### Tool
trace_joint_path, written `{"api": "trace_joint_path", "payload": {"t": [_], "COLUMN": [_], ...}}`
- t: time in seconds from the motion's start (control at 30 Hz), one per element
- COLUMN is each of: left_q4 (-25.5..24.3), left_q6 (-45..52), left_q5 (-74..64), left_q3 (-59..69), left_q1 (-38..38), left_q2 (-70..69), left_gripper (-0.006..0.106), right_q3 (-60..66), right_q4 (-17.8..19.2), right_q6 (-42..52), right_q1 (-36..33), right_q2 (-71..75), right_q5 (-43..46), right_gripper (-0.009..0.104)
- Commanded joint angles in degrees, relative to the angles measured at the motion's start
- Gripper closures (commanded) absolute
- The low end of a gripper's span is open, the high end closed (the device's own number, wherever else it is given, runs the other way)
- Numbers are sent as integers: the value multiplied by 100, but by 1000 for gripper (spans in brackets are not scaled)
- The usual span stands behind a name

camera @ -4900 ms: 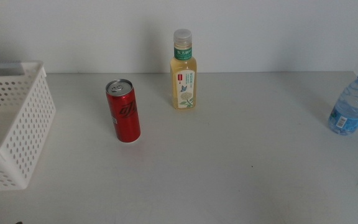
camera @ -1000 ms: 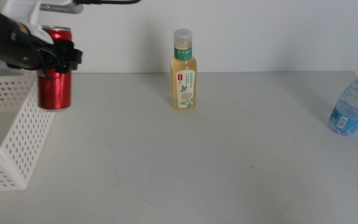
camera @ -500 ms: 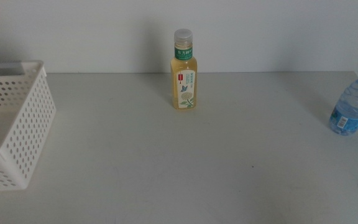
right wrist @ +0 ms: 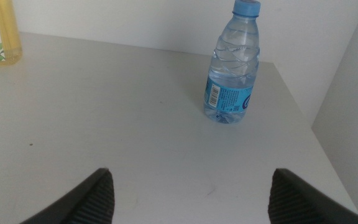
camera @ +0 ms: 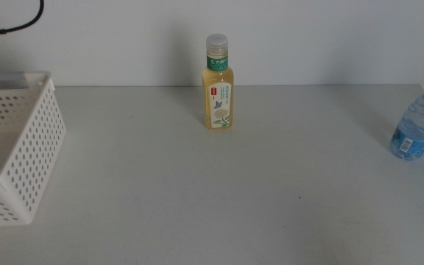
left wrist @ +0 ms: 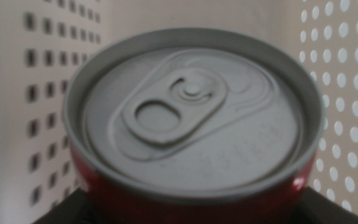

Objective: Use arms to grab the bottles and put them into the dustbin to the left of the table.

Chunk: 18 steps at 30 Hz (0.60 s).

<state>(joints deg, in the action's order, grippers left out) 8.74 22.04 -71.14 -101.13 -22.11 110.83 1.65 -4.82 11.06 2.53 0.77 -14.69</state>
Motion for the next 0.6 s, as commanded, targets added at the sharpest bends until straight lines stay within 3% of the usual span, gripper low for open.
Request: {"api": "trace_joint_path", "payload": {"t": [0.0,0.57], "left_q4": [275,-204], "left_q6": [34,-184], "left_q5": [-23,293], "left_q3": [-85,35], "left_q1": [42,373], "left_q2": [-199,487], "left_gripper": [102,98], "right_q3": [-59,-59], "right_q4": [68,68], "right_q6": [66,66], "right_q1": [32,32], "right_q2": [123,123], "right_q5": [426,426], "right_gripper": [32,32]}}
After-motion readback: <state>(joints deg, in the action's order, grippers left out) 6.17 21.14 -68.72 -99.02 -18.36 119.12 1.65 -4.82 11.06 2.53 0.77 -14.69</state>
